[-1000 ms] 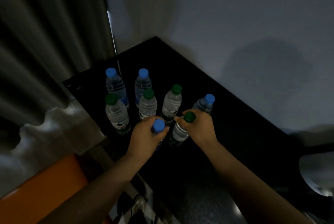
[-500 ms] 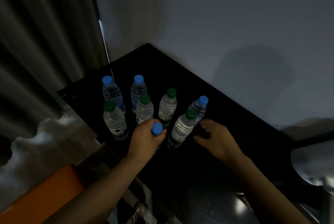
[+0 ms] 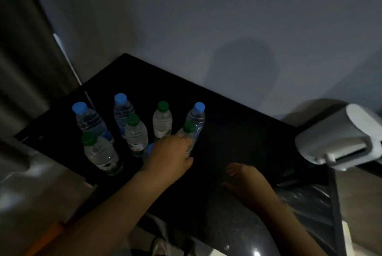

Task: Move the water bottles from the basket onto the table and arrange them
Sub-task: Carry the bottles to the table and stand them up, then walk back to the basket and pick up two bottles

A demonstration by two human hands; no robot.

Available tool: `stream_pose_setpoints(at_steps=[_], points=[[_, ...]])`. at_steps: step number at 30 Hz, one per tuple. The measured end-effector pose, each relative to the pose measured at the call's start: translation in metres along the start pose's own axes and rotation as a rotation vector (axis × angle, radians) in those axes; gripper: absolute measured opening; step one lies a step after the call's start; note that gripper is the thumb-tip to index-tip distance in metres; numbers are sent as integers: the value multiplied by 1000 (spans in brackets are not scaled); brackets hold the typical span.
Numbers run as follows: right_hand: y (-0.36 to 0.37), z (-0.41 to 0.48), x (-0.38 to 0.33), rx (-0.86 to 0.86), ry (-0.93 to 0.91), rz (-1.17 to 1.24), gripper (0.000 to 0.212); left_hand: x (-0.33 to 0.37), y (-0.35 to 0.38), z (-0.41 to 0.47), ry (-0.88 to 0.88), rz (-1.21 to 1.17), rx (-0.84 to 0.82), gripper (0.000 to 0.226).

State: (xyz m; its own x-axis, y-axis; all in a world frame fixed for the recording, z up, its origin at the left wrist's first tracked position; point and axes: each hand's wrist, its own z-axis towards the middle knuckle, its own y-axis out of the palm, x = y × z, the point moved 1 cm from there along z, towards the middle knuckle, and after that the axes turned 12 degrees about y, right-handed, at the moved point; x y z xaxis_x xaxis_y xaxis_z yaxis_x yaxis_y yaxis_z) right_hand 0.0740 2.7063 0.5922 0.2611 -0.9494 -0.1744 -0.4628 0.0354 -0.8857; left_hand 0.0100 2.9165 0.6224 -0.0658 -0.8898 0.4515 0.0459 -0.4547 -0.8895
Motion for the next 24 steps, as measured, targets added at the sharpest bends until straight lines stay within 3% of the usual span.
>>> stream_pose_setpoints(at_steps=[5, 9, 17, 24], points=[[-4, -36, 35, 31, 138, 76, 32, 48, 19, 14, 141, -17, -224, 40], [-9, -75, 80, 107, 305, 166, 26, 94, 39, 25, 247, 5, -360, 35], [3, -173, 185, 226, 577, 337, 43, 222, 99, 29, 518, 42, -511, 33], [30, -277, 275, 317, 838, 478, 42, 342, 150, 3, 737, 56, -590, 34]])
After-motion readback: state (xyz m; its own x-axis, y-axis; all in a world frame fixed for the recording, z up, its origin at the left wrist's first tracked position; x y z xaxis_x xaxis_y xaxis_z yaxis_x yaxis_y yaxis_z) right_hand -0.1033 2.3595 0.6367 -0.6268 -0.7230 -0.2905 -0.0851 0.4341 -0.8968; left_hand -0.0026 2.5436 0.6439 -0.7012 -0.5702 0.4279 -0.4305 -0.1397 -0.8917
